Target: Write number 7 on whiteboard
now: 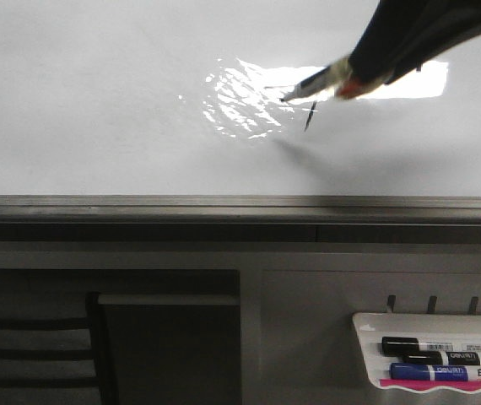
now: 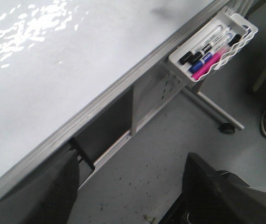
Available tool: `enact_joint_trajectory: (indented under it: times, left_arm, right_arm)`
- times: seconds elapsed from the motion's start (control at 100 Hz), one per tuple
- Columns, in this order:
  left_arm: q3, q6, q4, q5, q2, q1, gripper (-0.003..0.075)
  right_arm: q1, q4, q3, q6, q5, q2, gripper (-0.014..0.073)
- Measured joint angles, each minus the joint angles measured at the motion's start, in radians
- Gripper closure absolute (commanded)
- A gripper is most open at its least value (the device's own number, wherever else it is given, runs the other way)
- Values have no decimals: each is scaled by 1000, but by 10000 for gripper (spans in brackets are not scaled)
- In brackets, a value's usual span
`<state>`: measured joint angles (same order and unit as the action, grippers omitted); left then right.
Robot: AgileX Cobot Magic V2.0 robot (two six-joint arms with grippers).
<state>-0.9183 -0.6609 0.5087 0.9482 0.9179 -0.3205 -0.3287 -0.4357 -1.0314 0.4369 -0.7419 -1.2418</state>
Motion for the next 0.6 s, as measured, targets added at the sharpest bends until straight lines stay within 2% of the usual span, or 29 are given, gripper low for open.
enact_joint_trajectory:
  times: [0.14, 0.32, 0.43, 0.6]
  left_arm:
    - [0, -148, 154, -6, 2, 0, 281]
    - [0, -338, 259, -8, 31, -11, 281]
    - [0, -421, 275, -22, 61, -71, 281]
    - [0, -481, 278, -110, 128, -221, 281]
  right_arm:
    - [0, 0, -7, 80, -29, 94, 648]
    - [-26, 0, -7, 436, -169, 192, 648]
    - [-55, 0, -7, 634, -255, 218, 648]
    - [-86, 0, -7, 703, -283, 222, 648]
